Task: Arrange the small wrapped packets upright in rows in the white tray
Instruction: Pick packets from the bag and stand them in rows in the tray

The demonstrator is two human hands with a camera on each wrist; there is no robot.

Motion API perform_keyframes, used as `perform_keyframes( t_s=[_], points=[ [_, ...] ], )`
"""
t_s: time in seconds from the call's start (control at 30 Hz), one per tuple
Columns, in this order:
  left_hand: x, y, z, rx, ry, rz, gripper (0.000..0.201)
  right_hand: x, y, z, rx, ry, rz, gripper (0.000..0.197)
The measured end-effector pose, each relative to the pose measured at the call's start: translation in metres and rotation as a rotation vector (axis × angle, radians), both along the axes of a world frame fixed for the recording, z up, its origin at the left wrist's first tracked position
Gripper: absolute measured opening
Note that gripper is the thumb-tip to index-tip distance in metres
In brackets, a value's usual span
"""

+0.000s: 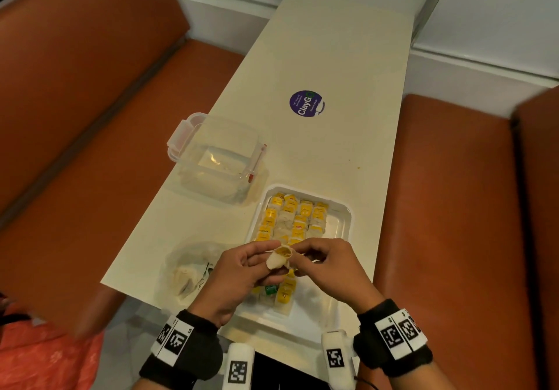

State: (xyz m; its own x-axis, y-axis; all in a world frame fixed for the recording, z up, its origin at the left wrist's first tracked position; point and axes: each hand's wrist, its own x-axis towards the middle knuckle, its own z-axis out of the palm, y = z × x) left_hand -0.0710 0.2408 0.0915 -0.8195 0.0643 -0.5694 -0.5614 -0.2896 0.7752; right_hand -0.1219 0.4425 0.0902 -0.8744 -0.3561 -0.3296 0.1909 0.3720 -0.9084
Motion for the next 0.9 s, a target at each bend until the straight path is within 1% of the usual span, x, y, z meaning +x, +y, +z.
perform_keyframes(
  t_s=[0.07, 0.13, 0.27, 0.37, 0.43, 0.53, 0.6, 0.63, 0.67, 0.7, 0.73, 0.77, 0.8, 0.87, 0.9],
  points=[
    [0.0, -0.001, 0.0, -0.014, 0.004, 0.0, 0.04, 0.001, 0.001, -0.001, -0.1, -0.118, -0.046, 0.008],
    [0.001, -0.001, -0.001, -0.023, -0.001, 0.003, 0.034, 0.002, 0.002, -0.003, -0.157, -0.197, -0.087, 0.012],
    [0.003, 0.0, -0.003, -0.05, -0.015, -0.023, 0.032, 0.006, 0.004, -0.01, -0.191, -0.23, -0.102, 0.014],
    [0.005, 0.002, -0.004, -0.062, -0.018, -0.038, 0.03, 0.008, 0.007, -0.015, -0.15, -0.223, -0.142, 0.018],
    [0.007, 0.003, -0.006, -0.072, -0.025, -0.033, 0.029, 0.008, 0.011, -0.025, -0.082, -0.202, -0.184, 0.017],
    [0.01, 0.001, -0.01, -0.078, -0.042, -0.013, 0.026, 0.006, 0.021, -0.046, 0.113, -0.148, -0.177, 0.013],
    [0.012, 0.0, -0.012, -0.06, -0.062, 0.007, 0.022, 0.003, 0.024, -0.056, 0.255, -0.116, -0.149, 0.008],
    [0.014, -0.001, -0.013, -0.041, -0.07, 0.023, 0.024, 0.001, 0.023, -0.06, 0.325, -0.106, -0.124, 0.005],
    [0.015, -0.002, -0.014, -0.024, -0.076, 0.031, 0.032, -0.001, 0.022, -0.063, 0.382, -0.103, -0.09, 0.002],
    [0.017, -0.003, -0.015, -0.011, -0.082, 0.03, 0.038, -0.004, 0.02, -0.067, 0.43, -0.102, -0.052, 0.006],
    [0.018, -0.004, -0.015, 0.005, -0.084, 0.032, 0.039, -0.006, 0.019, -0.072, 0.47, -0.1, -0.019, 0.012],
    [0.019, -0.006, -0.016, 0.023, -0.082, 0.035, 0.035, -0.009, 0.017, -0.075, 0.498, -0.097, -0.003, 0.015],
    [0.021, -0.007, -0.016, 0.041, -0.079, 0.036, 0.031, -0.013, 0.015, -0.079, 0.528, -0.092, 0.011, 0.013],
    [0.024, -0.009, -0.017, 0.056, -0.073, 0.02, 0.038, -0.02, 0.011, -0.086, 0.585, -0.072, 0.038, 0.01],
    [0.025, -0.009, -0.018, 0.059, -0.067, 0.004, 0.042, -0.023, 0.009, -0.088, 0.607, -0.061, 0.05, 0.013]
  ],
)
